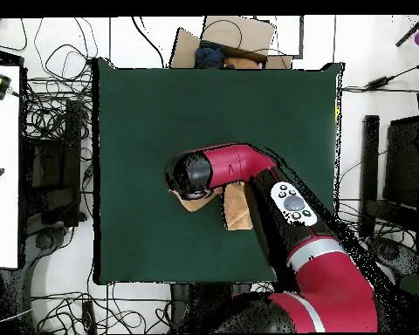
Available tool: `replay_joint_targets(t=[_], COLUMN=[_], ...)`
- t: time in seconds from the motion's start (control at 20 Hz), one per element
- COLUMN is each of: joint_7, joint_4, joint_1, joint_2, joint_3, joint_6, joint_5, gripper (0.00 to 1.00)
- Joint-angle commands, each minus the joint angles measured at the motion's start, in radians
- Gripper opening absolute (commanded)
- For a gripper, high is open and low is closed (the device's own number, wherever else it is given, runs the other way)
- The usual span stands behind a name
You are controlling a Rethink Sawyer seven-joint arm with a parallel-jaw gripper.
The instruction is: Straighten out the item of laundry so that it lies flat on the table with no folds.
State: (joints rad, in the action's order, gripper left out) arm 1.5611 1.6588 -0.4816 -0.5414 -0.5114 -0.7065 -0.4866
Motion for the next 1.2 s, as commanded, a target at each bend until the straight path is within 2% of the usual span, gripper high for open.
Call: replay_joint_targets(t=[0.05, 0.1, 0.15, 0.25, 0.8, 0.95, 1.2], joint_7=[-0.103, -0.174, -0.175, 0.099, 0.050, 0.006, -0.157], joint_4=[0.074, 0.098, 0.135, 0.115, 0.114, 0.044, -0.166], joint_1=[-0.051, -0.095, -0.155, -0.040, -0.037, -0.037, -0.009], joint_2=[-0.024, -0.013, -0.004, -0.049, -0.047, -0.012, -0.018], joint_3=[-0.007, -0.040, -0.079, 0.068, 0.071, 0.045, -0.031], joint_6=[0.204, 0.163, 0.157, 0.227, 0.234, 0.184, -0.075], joint_5=[-0.179, -0.174, -0.120, -0.129, -0.107, -0.092, -0.036], gripper=[1.00, 1.00, 1.00, 1.00, 1.00, 1.00, 1.00])
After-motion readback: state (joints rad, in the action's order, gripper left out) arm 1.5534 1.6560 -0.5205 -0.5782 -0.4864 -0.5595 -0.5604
